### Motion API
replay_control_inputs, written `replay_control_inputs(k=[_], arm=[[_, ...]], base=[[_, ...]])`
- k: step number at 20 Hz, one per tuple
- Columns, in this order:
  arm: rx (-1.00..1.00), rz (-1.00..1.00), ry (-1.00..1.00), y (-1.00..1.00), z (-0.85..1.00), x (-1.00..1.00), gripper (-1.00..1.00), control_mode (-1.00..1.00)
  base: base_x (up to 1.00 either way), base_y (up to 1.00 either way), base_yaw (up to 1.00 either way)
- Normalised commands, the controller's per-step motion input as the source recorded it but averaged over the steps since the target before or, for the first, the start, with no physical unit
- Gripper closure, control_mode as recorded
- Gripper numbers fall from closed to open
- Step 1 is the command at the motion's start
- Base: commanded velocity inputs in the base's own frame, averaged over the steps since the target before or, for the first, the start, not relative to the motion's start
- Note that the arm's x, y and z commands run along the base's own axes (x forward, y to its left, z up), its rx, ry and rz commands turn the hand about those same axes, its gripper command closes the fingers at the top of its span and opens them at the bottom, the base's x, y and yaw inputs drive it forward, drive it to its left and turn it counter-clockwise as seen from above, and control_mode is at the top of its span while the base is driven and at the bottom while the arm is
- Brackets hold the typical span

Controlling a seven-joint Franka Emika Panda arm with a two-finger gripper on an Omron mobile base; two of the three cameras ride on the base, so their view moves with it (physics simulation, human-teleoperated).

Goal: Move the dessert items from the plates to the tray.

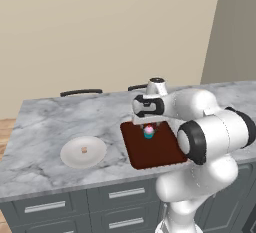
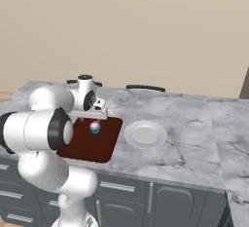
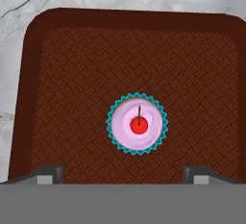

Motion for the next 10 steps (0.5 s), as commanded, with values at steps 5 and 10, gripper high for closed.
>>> replay_control_inputs(k=[5, 10], arm=[[0.0, 0.04, -0.11, 0.36, 0.25, -0.53, -1.0, -1.0], [0.0, 0.08, -0.02, 0.71, 0.22, -0.54, -1.0, -1.0]], base=[[0.0, 0.0, 0.0], [0.0, 0.0, 0.0]])
